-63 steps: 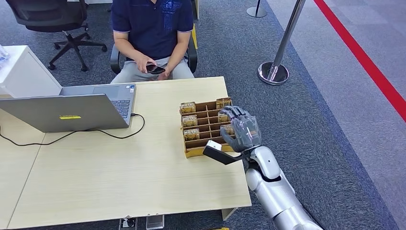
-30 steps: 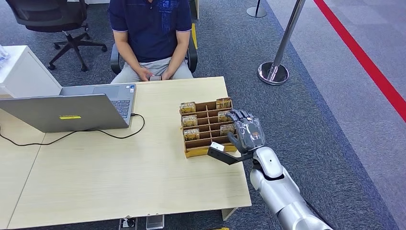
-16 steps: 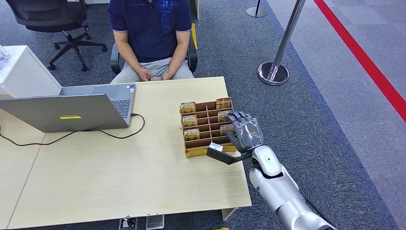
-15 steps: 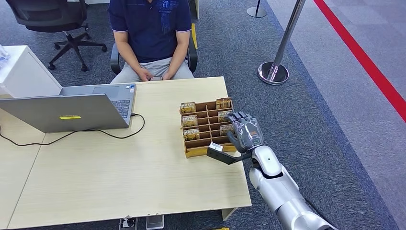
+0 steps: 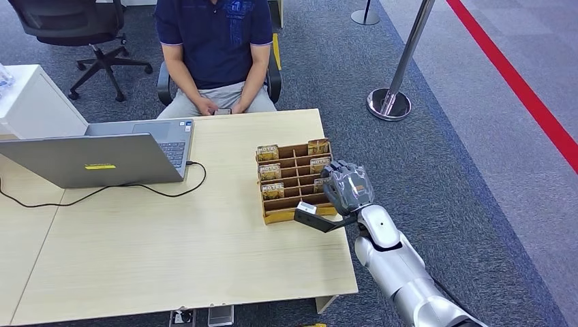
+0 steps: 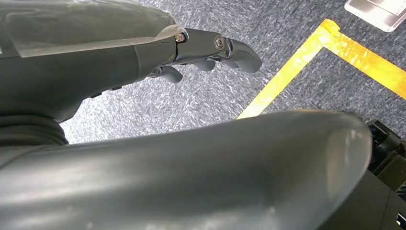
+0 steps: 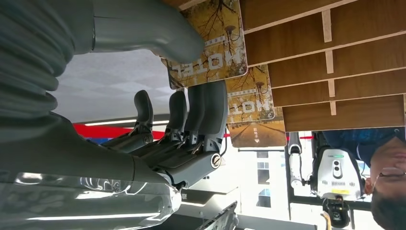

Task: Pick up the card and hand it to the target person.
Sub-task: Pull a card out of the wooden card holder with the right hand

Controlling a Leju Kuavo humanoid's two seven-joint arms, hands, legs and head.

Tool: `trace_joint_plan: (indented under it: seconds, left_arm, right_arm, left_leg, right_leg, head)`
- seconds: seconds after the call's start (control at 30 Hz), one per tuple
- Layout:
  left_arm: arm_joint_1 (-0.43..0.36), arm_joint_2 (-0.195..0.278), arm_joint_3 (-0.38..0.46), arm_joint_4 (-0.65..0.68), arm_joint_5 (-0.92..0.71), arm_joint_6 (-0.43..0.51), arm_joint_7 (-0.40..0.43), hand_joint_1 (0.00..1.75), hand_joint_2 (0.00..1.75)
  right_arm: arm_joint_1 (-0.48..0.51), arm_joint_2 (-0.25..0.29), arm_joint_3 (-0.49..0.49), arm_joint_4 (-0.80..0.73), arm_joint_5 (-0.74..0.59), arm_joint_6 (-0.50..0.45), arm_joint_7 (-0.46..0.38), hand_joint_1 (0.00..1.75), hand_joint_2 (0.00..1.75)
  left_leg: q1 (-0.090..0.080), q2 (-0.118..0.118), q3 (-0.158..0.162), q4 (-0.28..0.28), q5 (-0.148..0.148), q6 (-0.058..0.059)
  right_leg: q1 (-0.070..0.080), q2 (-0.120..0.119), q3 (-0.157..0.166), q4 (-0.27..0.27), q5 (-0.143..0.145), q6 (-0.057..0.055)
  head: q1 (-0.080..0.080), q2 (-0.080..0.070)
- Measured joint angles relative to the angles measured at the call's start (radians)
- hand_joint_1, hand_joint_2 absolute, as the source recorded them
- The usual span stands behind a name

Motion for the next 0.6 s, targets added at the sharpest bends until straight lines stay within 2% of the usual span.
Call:
trace_joint_plan:
  seconds: [0.27,0.4,0.6]
  left_arm:
    - [-0.001,0.0,0.0,0.0,0.0,0.004,-0.015,0.0,0.0]
    - [-0.001,0.0,0.0,0.0,0.005,0.007,-0.02,0.0,0.0]
    - [-0.001,0.0,0.0,0.0,0.013,0.013,-0.025,0.0,0.0]
  right_arm:
    - [-0.007,0.0,0.005,0.013,-0.001,-0.001,-0.002,1.26,1.75]
    - [-0.011,0.0,0.009,0.019,-0.002,0.0,-0.004,1.25,1.75]
    - [-0.022,0.0,0.021,0.034,-0.011,0.0,-0.015,1.42,1.75]
  left_leg:
    - [0.0,0.0,0.0,0.0,0.0,0.0]
    - [0.0,0.0,0.0,0.0,0.001,0.0]
    - [0.0,0.0,0.001,0.0,0.002,0.0]
  right_leg:
    - [0.0,0.0,0.0,0.0,0.0,0.0]
    - [0.0,0.0,0.0,0.0,0.001,0.0]
    - [0.0,0.0,0.0,0.0,0.002,0.0]
  head:
    - [0.0,0.0]
    - [0.0,0.0]
    - [0.0,0.0]
